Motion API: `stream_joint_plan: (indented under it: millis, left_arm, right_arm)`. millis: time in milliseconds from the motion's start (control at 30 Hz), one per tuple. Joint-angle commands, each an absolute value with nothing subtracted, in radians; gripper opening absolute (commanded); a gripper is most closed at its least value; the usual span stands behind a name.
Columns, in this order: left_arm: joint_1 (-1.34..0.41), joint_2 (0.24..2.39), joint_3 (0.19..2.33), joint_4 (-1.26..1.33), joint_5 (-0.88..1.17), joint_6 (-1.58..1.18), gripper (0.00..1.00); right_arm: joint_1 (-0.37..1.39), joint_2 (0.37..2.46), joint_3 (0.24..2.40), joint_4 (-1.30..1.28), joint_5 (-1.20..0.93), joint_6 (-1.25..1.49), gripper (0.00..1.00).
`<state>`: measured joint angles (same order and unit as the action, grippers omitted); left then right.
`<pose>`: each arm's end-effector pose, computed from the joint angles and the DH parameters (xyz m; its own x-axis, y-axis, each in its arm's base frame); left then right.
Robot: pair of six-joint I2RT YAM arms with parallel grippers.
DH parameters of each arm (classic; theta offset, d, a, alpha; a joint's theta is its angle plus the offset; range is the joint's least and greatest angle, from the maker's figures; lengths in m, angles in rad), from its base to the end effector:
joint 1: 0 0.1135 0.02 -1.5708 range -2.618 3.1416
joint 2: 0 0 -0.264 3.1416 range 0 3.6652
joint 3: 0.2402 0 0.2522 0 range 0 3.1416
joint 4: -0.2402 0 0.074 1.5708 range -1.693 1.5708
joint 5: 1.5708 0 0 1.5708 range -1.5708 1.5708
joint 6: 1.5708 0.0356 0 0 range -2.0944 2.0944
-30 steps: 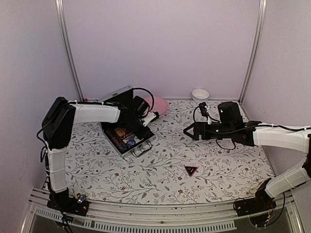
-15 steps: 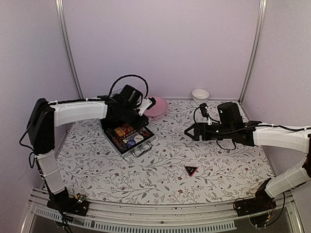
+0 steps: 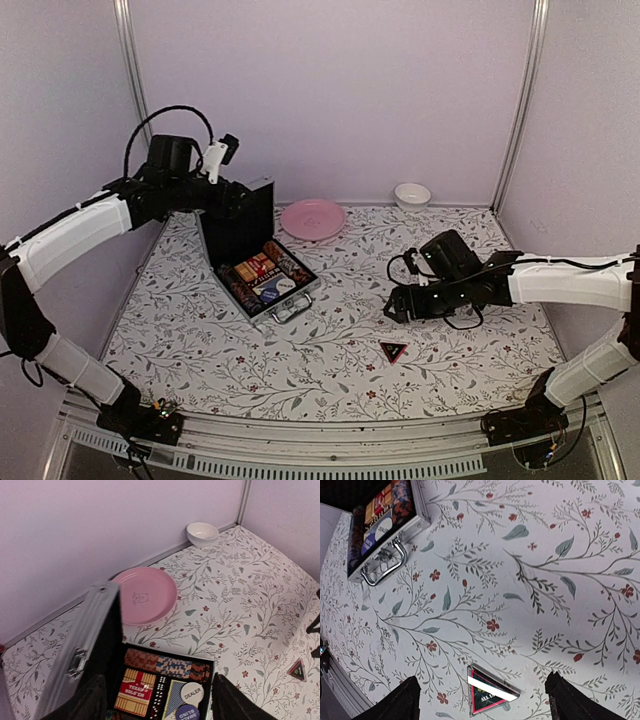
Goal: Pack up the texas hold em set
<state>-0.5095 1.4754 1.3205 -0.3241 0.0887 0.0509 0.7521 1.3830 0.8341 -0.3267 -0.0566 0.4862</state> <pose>0.2981 -0.1702 0.3473 -0.3736 0.2668 -0.8884 0.5742 0.8187 0.0044 0.2039 0.1935 0.2121 -0.8269 -0.1347 -0.5460 -0.3644 0.8679 0.3377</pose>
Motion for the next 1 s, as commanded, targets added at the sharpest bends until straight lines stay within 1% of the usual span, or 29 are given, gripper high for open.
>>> stream_joint_plan:
  millis: [0,133,233,333,433,800,967]
  left_arm:
    - [-0.293,1.339,1.219,-0.25,0.244,-0.096,0.74]
    - [-0.116,1.215,1.079,-0.142,0.308,-0.181,0.77]
    - [-0.057,1.164,1.026,-0.12,0.303,-0.192,0.78]
    - [-0.052,1.151,1.028,-0.128,0.288,-0.187,0.78]
    - [-0.052,1.152,1.032,-0.131,0.298,-0.186,0.79]
    - [-0.051,1.157,1.035,-0.139,0.298,-0.187,0.79]
    - [-0.051,1.16,1.034,-0.139,0.301,-0.186,0.8]
  right_arm:
    - [0.854,1.474,0.908,-0.539,0.105,0.611,0.87]
    - [0.914,1.551,0.973,-0.627,0.131,0.681,0.87]
    - [0.944,1.597,1.005,-0.666,0.135,0.708,0.87]
    - [0.953,1.633,1.018,-0.677,0.122,0.727,0.83]
    - [0.964,1.664,1.032,-0.68,0.117,0.74,0.81]
    - [0.973,1.754,1.091,-0.725,0.15,0.751,0.82]
    - [0.975,1.777,1.1,-0.721,0.146,0.739,0.78]
